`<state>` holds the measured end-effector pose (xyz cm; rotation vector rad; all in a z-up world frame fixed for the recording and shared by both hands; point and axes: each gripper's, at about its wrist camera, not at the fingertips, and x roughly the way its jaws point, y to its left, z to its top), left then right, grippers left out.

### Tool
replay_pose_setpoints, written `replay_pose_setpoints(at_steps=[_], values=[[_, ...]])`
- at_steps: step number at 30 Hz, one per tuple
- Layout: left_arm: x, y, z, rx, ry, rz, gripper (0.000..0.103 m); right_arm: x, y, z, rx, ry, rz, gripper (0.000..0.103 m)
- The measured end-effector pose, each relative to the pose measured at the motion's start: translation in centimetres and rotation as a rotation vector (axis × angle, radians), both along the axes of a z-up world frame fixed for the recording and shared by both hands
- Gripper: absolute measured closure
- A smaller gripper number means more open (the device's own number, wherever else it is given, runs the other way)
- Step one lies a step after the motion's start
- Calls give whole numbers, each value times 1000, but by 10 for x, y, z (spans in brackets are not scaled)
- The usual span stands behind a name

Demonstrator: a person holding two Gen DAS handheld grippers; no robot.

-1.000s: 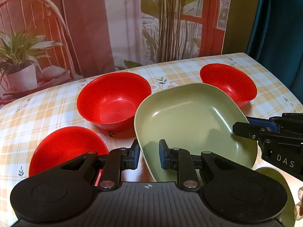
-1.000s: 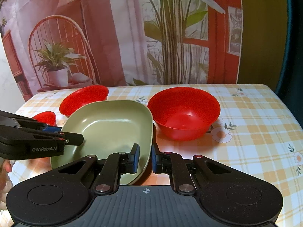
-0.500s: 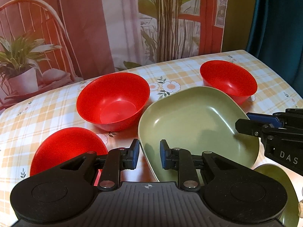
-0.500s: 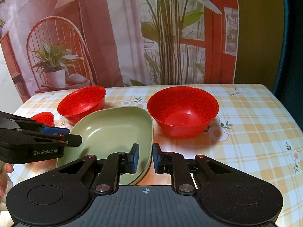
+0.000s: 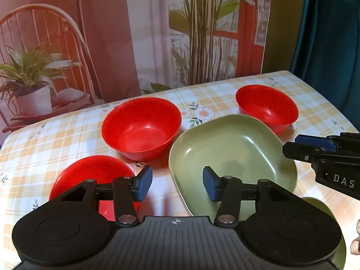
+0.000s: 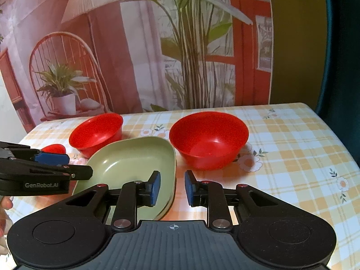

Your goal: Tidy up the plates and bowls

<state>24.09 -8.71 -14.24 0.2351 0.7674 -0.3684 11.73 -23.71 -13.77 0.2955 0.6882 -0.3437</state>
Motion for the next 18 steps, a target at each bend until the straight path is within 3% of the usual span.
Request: replay_pose_setpoints(at_steps=[18], values=[[-58,23,16,-39,-12,49,50,-44,20,5,6,-12,27,80]])
